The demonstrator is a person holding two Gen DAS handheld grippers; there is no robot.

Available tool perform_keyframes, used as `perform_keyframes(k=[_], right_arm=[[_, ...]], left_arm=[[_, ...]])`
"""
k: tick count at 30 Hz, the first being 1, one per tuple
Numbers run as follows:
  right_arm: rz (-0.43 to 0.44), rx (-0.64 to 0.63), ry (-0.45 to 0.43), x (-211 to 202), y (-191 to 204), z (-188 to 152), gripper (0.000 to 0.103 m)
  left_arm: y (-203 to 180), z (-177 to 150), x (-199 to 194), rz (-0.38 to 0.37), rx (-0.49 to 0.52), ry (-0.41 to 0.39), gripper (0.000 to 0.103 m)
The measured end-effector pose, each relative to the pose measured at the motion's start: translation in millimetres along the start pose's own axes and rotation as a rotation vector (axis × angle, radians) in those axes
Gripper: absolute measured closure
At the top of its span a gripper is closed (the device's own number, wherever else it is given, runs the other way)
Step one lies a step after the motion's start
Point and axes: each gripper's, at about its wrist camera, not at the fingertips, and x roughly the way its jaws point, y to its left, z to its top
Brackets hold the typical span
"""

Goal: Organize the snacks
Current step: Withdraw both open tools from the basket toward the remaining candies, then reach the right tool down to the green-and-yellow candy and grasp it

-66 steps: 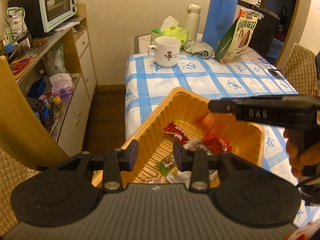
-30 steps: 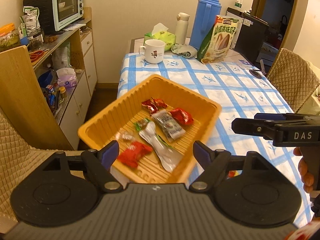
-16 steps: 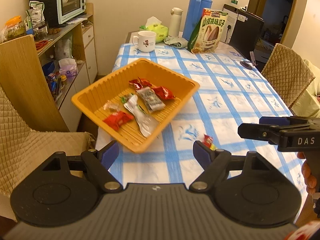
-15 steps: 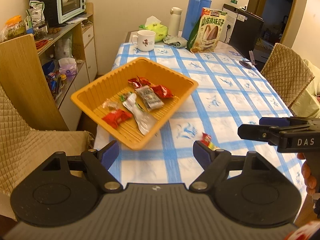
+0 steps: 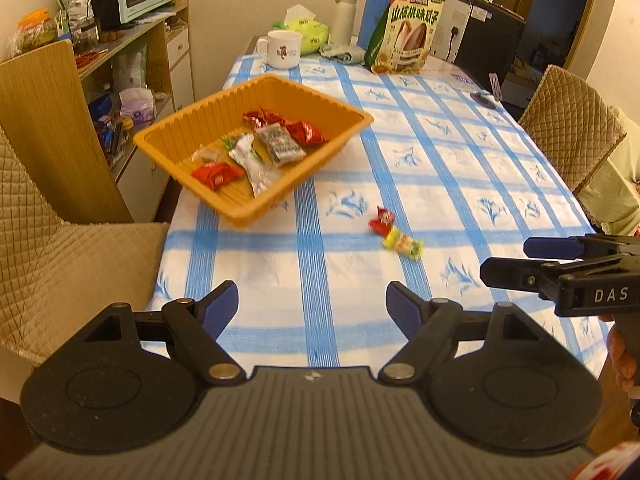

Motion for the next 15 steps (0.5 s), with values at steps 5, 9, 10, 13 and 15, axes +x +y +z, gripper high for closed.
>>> perform_keyframes(k=[5, 9, 10, 13, 15], right_arm=[[-0.01, -0.012, 0.026, -1.0, -2.5, -14.9, 0.011], [-0.021, -0.025, 0.044, 1.0, -4.1, -24.0, 0.011], [-0.024, -0.026, 0.049, 2.0, -4.7, -25.7, 0.011], [-0.029, -0.025, 0.059, 4.8, -5.7, -29.4, 0.011], [-0.034, -0.029, 0.063, 6.9, -5.8, -30.5, 0.011]], left_arm=[[-6.5, -13.9, 2.6, 0.002, 0.003, 0.026, 0.023], [-10.3, -23.1, 7.4, 0.001, 0.007, 0.048, 0.023], [-10.9, -24.7, 8.7, 0.001, 0.007, 0.053, 0.023], [-12.4, -27.5, 12.4, 0.002, 0.013, 0.06, 0.023], [-12.2, -28.1, 14.7, 0.003, 0.017, 0.065, 0.023]])
